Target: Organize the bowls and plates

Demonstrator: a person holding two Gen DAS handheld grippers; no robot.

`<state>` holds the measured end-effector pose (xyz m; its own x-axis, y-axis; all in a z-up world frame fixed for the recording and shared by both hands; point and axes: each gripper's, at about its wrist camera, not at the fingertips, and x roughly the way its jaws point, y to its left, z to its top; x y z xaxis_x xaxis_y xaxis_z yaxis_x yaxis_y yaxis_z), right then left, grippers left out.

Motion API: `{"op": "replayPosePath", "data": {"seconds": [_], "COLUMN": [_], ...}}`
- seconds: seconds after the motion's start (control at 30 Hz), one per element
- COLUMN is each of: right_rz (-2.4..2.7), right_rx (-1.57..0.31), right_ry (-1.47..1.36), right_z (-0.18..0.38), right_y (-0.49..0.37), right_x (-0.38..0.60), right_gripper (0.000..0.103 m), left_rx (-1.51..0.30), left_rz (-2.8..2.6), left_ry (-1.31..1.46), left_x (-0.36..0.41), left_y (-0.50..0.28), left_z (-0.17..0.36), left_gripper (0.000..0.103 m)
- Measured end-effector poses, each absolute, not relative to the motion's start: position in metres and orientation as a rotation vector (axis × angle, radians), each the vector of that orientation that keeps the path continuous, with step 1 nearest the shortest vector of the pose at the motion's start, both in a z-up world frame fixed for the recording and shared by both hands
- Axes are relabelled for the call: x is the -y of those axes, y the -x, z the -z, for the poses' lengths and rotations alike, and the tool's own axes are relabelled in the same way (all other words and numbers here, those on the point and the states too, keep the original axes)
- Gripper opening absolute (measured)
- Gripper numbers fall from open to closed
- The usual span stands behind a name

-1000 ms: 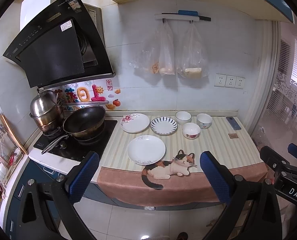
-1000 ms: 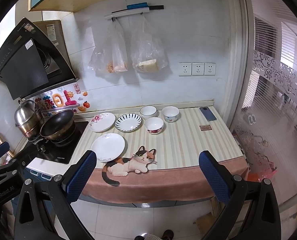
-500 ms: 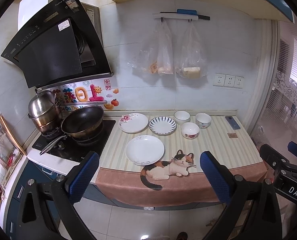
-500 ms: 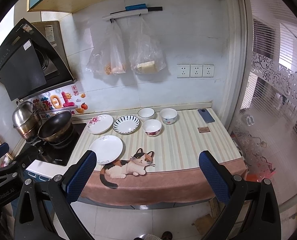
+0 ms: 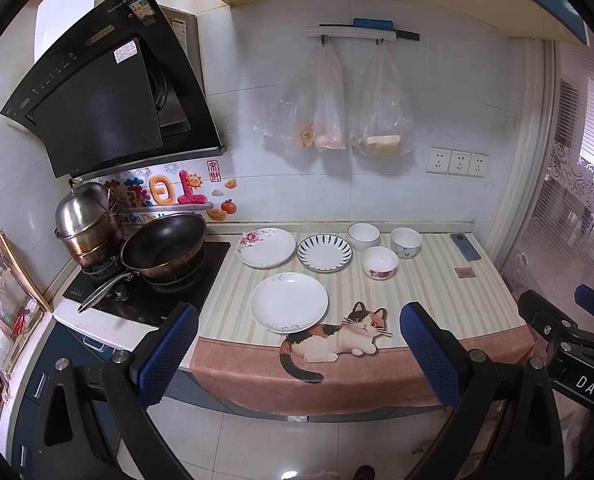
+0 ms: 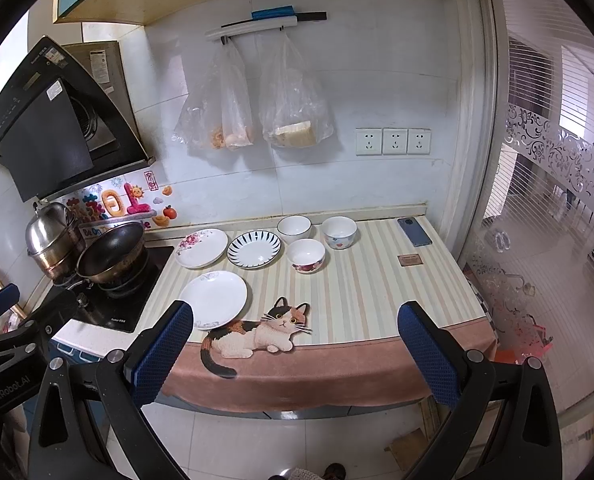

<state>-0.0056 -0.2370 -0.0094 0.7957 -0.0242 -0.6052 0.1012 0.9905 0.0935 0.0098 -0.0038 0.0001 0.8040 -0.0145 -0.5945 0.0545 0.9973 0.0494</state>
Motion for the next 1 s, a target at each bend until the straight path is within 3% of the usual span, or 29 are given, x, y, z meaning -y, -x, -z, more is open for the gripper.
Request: {"op": "replayPosePath", "data": {"seconds": [1.0], "right_rz": [0.063], "right_rx": [-0.654], "right_ry": [-0.13], "right_z": [0.0161], "right_y": [0.0008], "right_x": [0.2393], "right_gripper": [0.103], "left_rx": [-0.64], "left_rz": [0.04], "left_ry": [-0.064], "left_x": [0.0104], "left_y": [-0.0129], "left_z": [0.0004], "left_gripper": [0.103]}}
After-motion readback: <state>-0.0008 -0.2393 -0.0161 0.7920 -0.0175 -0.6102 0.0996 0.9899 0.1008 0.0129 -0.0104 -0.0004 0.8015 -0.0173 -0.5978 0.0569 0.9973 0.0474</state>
